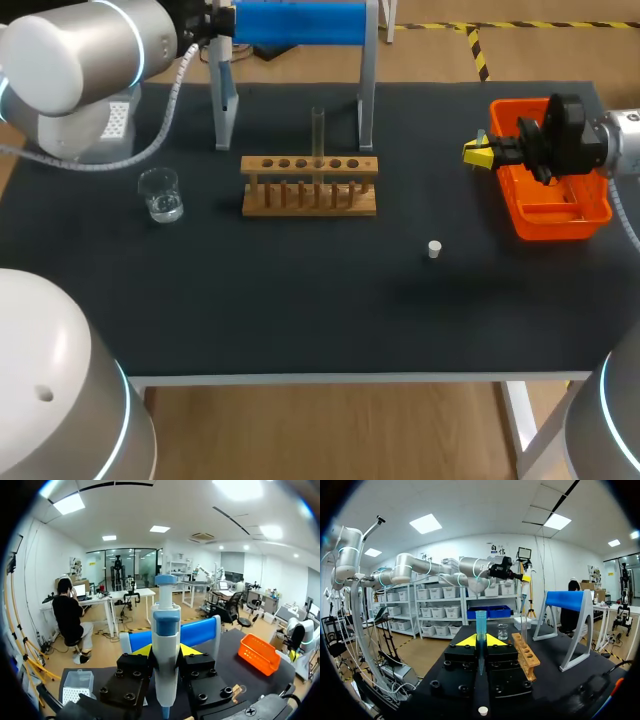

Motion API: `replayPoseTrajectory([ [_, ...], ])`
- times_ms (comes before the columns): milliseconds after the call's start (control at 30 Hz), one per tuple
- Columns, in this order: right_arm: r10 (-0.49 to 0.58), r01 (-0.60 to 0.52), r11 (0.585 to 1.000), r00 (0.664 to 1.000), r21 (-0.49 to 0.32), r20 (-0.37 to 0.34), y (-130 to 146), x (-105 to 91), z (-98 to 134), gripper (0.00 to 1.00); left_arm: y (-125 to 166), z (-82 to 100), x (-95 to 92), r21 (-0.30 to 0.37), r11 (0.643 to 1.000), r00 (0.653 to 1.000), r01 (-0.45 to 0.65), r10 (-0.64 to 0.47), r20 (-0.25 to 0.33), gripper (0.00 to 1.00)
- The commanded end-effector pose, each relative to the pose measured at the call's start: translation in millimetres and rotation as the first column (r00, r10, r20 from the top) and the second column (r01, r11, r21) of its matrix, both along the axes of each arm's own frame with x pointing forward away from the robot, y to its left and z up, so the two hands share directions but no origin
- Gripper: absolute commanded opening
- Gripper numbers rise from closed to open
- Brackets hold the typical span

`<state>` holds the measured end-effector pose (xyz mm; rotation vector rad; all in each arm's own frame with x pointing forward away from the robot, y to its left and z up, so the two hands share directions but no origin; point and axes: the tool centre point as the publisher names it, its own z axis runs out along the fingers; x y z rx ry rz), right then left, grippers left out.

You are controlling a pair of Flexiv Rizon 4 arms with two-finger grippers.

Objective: Invert the test tube, pick up the pipette, mount the tip to pipette, aspirate from beaker and dispense into the tube, eject the tip, return the pipette, and cap with the stopper.

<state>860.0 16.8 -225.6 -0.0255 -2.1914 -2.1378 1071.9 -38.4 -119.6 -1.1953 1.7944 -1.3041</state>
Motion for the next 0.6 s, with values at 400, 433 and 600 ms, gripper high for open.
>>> replayPoseTrajectory([
  [400, 0.002, -0.002, 1.000, 1.000, -0.002, 0.000, -1, -0.1, 0, 0.00, -27, 17.2, -32.5, 0.000, 0.990, 0.990, 0.140, -0.140, 0.019, 0.00],
  [433, 0.002, -0.002, 1.000, 1.000, -0.002, 0.000, -1, -0.1, 0, 0.00, -29, 19.4, -37.4, 0.001, 0.988, 0.988, 0.152, -0.152, 0.021, 0.00],
  [600, 0.002, -0.002, 1.000, 1.000, -0.002, 0.000, -1, -0.1, 0, 0.00, -39, 28.7, -60.7, -0.015, 0.975, 0.975, 0.221, -0.220, 0.031, 0.00],
])
